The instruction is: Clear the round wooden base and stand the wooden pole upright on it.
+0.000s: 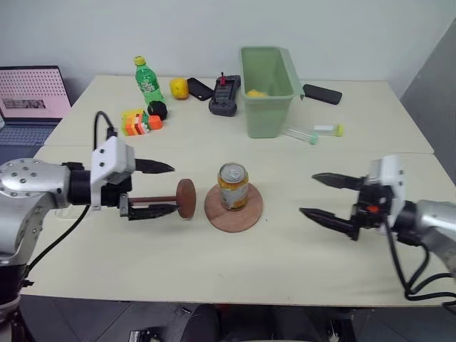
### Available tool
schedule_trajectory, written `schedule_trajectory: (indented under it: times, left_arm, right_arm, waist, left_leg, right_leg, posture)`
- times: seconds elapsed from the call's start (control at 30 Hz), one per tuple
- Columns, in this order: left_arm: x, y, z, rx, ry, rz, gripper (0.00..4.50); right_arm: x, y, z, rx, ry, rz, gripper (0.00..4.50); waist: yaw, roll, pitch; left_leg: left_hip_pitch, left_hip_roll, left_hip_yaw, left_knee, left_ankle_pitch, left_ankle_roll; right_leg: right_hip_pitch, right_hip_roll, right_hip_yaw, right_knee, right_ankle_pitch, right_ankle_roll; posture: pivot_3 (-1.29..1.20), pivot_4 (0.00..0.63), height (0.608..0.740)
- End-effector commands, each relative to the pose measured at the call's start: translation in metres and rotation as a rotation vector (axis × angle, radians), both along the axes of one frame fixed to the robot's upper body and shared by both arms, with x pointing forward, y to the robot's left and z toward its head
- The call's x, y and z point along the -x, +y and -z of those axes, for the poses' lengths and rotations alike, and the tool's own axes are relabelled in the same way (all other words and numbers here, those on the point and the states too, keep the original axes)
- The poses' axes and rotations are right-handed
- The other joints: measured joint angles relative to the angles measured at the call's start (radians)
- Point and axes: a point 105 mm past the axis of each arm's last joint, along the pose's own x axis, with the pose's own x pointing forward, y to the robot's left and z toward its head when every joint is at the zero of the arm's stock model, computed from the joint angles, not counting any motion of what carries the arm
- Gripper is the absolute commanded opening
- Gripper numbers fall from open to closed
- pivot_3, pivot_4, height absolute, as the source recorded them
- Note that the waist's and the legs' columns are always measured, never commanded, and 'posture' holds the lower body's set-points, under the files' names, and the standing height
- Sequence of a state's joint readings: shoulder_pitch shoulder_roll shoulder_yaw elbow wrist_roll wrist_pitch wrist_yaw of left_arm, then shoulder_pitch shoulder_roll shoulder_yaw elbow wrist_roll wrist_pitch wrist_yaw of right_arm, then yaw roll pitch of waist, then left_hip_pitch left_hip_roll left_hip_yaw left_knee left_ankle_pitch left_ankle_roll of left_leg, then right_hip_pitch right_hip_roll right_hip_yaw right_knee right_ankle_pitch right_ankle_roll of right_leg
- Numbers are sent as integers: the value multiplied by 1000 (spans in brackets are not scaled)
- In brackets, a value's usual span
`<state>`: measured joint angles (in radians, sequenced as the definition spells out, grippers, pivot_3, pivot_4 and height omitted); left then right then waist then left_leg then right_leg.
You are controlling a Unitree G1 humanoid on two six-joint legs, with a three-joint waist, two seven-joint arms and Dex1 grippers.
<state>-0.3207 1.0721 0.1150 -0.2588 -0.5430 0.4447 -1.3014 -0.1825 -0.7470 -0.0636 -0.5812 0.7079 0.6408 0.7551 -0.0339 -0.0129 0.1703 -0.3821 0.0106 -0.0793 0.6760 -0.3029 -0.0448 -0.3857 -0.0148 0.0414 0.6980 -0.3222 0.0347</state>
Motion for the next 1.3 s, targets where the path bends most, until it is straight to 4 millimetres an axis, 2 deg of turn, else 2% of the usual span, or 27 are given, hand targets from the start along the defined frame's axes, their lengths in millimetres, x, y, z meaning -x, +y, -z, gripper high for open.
schedule_trajectory:
  times: [0.03, 0.23, 0.47, 0.93, 1.13, 1.3]
  left_arm:
    - [3, -6, -2, -17, -17, 55, 4500]
    - [0, -4, 2, -36, -19, 55, 4500]
    - [1, -2, 3, -40, -19, 50, 4500]
    - [1, -7, 4, -28, -32, 38, 4500]
    - [0, -10, 2, -21, -40, 39, 4500]
    - [-2, -20, -2, 21, -43, 57, 4500]
  right_arm:
    - [-9, 24, 8, -9, -20, -20, 4416]
    - [-34, 54, 27, -13, -19, 4, 4416]
    - [-55, 79, 34, -50, -14, 13, 4416]
    - [-71, 121, 39, -115, 34, -79, 4416]
    - [-75, 128, 44, -97, -2, -78, 4416]
    - [-74, 115, 30, -114, -83, -43, 3618]
  waist:
    - [0, 0, 0]
    - [1, 0, 0]
    - [0, 0, 0]
    - [-5, 0, 0]
    - [-5, 0, 0]
    - [-4, 0, 0]
  left_leg:
    - [-1, 0, 0, 0, 0, 0]
    - [-1, 0, 0, 0, 0, 0]
    - [-1, 0, 0, 0, 0, 0]
    - [-1, 0, -1, 0, 0, 0]
    - [-1, 0, -1, 0, 0, 0]
    - [-1, 0, -1, 0, 0, 0]
  right_leg:
    - [-1, 0, 0, 0, 0, 0]
    - [-1, 0, 0, 1, 0, 0]
    - [-2, 0, 0, 1, 0, 0]
    - [-3, 0, -1, 2, 0, 0]
    - [-3, 0, -1, 2, 0, 0]
    - [-3, 0, -1, 2, 0, 0]
  posture:
    - [0, 150, 740]
    - [0, 150, 740]
    - [0, 150, 740]
    - [0, 150, 740]
    - [0, 150, 740]
    - [0, 150, 740]
